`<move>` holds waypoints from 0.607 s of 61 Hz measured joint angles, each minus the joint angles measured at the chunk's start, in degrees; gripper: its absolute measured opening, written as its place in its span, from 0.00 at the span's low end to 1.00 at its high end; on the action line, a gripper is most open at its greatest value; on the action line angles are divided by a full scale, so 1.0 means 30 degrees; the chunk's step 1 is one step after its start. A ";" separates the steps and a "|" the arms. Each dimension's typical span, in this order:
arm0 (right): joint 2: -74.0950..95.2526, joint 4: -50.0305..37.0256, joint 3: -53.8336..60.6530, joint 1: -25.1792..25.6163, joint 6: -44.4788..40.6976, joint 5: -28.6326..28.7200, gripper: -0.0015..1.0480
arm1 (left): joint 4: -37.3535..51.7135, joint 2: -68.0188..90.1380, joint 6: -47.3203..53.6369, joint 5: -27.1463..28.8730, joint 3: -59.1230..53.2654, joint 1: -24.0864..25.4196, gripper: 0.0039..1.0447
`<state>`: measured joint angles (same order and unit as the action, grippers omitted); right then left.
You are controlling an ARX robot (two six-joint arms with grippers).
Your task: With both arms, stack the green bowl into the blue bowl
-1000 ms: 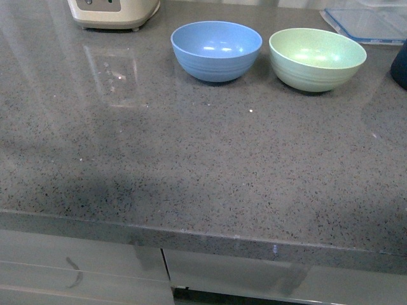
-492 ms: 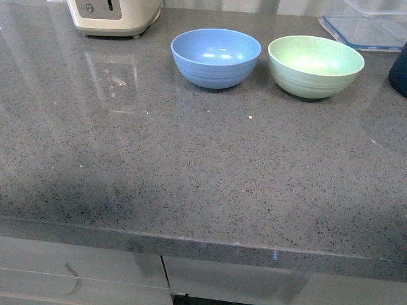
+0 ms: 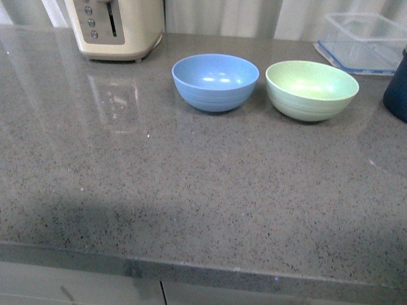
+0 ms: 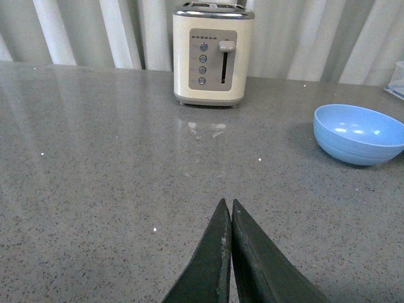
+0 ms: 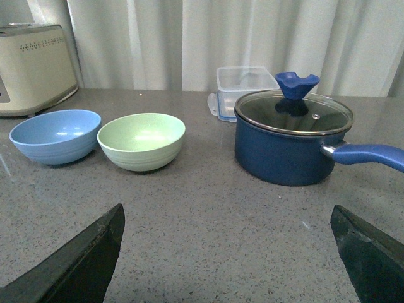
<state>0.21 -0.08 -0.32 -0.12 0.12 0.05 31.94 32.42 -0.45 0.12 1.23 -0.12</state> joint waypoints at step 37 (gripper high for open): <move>0.0000 0.0000 0.0000 0.0000 0.0000 0.0000 0.90 | -0.5486 -0.5719 0.0000 0.0000 -0.0007 0.0000 0.03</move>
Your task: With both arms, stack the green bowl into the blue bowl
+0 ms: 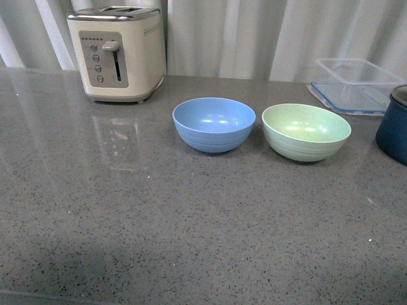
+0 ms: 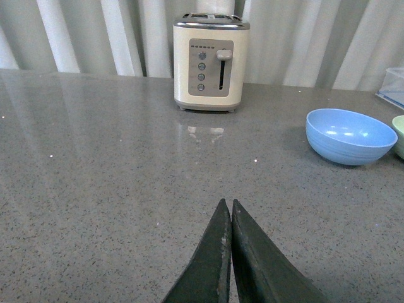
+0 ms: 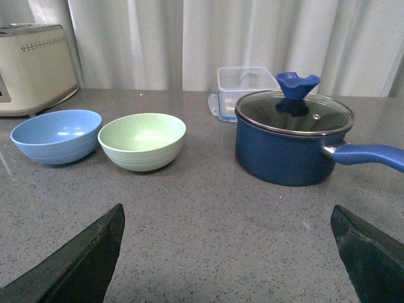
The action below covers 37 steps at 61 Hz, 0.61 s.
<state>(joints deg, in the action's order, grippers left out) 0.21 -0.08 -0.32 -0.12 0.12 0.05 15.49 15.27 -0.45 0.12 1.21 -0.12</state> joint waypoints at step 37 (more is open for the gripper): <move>0.0000 0.0000 0.0000 -0.0007 0.0000 0.0007 0.90 | -0.5122 -0.4998 0.0007 -0.0022 0.0000 0.0000 0.03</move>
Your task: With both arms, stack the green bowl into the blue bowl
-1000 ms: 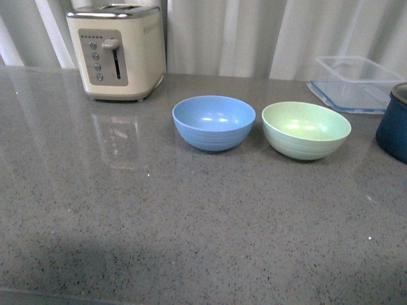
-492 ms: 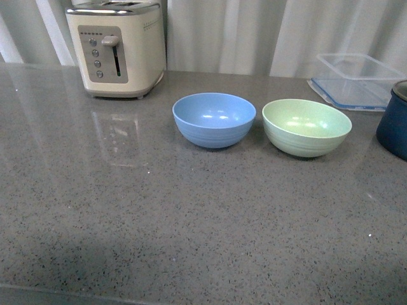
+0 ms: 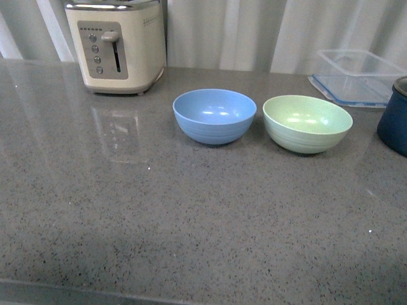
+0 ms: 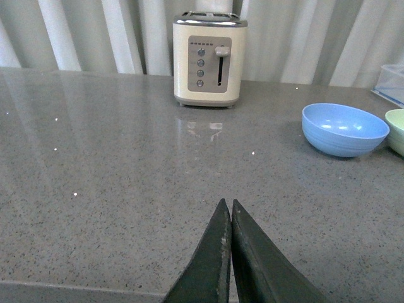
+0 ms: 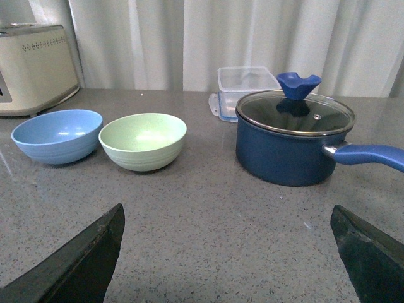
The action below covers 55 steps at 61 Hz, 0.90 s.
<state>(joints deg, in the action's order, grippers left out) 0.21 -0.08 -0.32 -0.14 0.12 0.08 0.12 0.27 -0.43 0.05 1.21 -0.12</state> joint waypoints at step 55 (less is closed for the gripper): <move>2.0276 -0.1508 -1.1329 -0.4583 0.5020 0.3359 0.90 | -0.0029 -0.0022 0.0022 0.0000 0.0000 0.0000 0.94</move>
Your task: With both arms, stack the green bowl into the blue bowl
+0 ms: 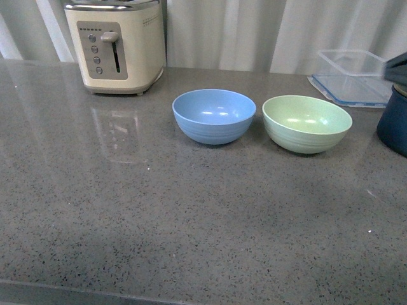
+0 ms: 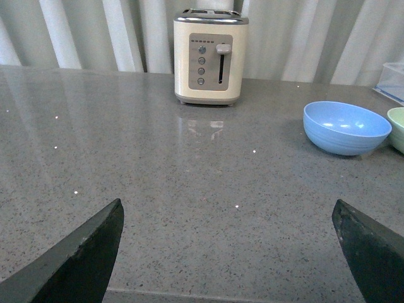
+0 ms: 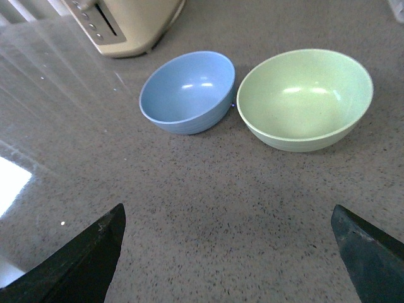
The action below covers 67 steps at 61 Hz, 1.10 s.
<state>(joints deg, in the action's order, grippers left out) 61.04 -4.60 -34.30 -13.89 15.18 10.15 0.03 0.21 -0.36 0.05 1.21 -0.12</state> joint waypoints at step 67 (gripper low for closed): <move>1.6371 0.3942 -1.4163 0.1880 0.0313 -0.6164 0.90 | 0.0000 0.0000 0.0007 0.0007 0.0000 0.0000 0.94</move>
<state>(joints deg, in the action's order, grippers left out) 110.15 7.22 -76.79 -8.25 16.12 -8.34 0.03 0.21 -0.34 0.08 1.21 -0.12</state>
